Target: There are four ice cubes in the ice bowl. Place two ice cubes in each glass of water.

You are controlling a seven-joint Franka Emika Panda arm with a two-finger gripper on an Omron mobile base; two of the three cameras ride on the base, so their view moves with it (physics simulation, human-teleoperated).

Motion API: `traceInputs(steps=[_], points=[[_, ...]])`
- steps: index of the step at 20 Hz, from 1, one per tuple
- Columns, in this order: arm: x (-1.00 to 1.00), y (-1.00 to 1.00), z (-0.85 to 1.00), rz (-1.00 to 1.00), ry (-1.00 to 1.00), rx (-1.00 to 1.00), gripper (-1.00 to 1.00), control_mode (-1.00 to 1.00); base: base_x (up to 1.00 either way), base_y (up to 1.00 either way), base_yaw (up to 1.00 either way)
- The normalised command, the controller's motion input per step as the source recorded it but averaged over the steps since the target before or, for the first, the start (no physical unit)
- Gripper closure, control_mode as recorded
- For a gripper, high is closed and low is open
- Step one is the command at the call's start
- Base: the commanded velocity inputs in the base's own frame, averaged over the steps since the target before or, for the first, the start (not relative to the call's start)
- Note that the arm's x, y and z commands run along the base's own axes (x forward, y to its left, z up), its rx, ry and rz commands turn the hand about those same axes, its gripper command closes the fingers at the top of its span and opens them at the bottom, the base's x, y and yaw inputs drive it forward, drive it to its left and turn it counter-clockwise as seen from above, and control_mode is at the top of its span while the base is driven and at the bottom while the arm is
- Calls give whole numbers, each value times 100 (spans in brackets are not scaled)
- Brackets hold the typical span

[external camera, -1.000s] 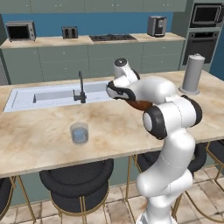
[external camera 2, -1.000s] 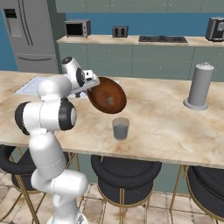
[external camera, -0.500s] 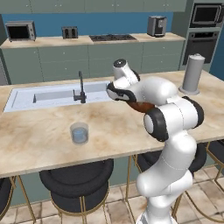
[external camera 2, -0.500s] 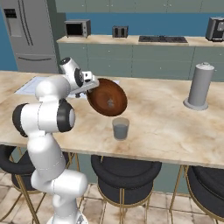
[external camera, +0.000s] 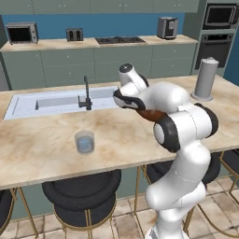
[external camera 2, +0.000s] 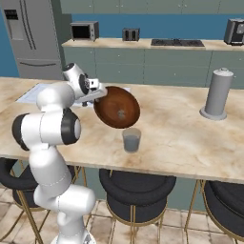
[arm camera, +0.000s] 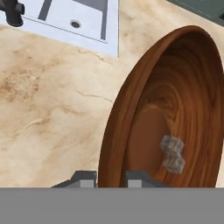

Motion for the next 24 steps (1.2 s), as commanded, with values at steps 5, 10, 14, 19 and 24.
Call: traceInputs(steps=[5, 10, 14, 19, 24], points=[[0, 0, 0, -10, 0, 2, 100, -100, 0, 0, 0], [12, 16, 0, -9, 0, 0, 100, -100, 0, 0, 0], [39, 33, 7, -7, 0, 0, 100, -100, 0, 0, 0], [9, 30, 22, -7, 0, 0, 100, -100, 0, 0, 0], [0, 21, 22, -9, 0, 0, 100, -100, 0, 0, 0]])
